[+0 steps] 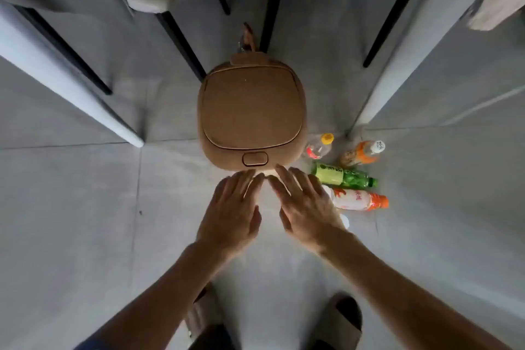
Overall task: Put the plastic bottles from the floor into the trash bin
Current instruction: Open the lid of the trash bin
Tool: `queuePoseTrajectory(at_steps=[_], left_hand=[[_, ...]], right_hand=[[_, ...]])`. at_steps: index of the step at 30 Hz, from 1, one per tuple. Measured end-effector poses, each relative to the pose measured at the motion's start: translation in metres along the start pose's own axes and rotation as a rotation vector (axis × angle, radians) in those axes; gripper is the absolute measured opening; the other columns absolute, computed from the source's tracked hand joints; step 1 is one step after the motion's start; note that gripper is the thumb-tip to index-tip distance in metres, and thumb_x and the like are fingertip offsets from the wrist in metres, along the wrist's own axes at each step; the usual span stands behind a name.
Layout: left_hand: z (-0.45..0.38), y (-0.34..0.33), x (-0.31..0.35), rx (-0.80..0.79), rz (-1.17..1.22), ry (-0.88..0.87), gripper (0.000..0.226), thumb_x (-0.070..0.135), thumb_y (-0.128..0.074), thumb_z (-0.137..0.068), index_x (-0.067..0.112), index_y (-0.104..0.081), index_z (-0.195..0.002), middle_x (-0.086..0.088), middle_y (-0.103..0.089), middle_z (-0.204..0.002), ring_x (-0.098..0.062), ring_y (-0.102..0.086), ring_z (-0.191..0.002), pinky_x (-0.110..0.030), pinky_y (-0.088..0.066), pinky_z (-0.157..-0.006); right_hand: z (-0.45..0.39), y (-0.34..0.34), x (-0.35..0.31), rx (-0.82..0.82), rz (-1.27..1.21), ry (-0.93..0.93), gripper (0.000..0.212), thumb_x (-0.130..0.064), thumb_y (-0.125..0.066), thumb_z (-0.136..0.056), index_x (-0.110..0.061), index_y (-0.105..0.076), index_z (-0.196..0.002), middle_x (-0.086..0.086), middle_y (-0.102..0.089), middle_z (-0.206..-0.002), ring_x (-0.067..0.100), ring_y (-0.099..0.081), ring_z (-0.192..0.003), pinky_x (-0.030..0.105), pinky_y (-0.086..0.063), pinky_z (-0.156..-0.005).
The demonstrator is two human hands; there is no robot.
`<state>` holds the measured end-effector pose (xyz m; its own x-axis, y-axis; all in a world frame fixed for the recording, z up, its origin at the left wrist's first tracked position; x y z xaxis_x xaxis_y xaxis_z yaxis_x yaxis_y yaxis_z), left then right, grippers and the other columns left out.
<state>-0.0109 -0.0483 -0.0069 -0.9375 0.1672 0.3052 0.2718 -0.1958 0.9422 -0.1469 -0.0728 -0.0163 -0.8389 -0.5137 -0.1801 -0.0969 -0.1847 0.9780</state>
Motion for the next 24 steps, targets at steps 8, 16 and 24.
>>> queuePoseTrajectory(at_steps=[8, 16, 24], left_hand=[[-0.061, -0.073, -0.036, 0.273, -0.342, -0.373, 0.067, 0.019, -0.059, -0.085, 0.001, -0.038, -0.145, -0.022, -0.051, -0.144, -0.036, -0.045, -0.132, -0.051, -0.031, -0.115], [-0.060, -0.095, -0.040, 0.460, -0.463, -0.473, 0.071, 0.024, -0.054, -0.085, -0.006, -0.030, -0.145, -0.026, -0.034, -0.151, -0.040, -0.038, -0.136, -0.048, -0.022, -0.118], [-0.055, -0.082, -0.035, 0.509, -0.502, -0.497, 0.065, 0.019, -0.062, -0.079, -0.004, -0.048, -0.138, -0.027, -0.063, -0.128, -0.036, -0.052, -0.115, -0.046, -0.040, -0.104]], right_hand=[[-0.038, -0.066, 0.056, 0.408, 0.220, 0.303, 0.051, -0.015, -0.045, -0.090, -0.012, -0.047, -0.141, 0.010, -0.050, -0.146, 0.034, -0.048, -0.132, 0.054, -0.041, -0.102], [-0.039, -0.092, 0.068, 0.583, 0.106, 0.340, 0.055, -0.015, -0.047, -0.091, -0.010, -0.041, -0.145, 0.013, -0.037, -0.153, 0.034, -0.030, -0.144, 0.059, -0.031, -0.112], [-0.029, -0.098, 0.072, 0.596, 0.043, 0.239, 0.059, -0.012, -0.052, -0.089, -0.002, -0.036, -0.145, 0.016, -0.031, -0.155, 0.033, -0.025, -0.147, 0.050, -0.032, -0.115]])
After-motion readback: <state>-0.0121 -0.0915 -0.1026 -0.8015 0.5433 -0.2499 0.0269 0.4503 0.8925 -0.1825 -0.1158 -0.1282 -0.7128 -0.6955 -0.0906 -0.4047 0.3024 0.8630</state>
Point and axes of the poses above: each hand's wrist, its own z-axis away from the middle knuckle, its own y-axis out of the back of the hand, x = y × z, the point moved 5 cm from there along -z, towards the middle knuckle
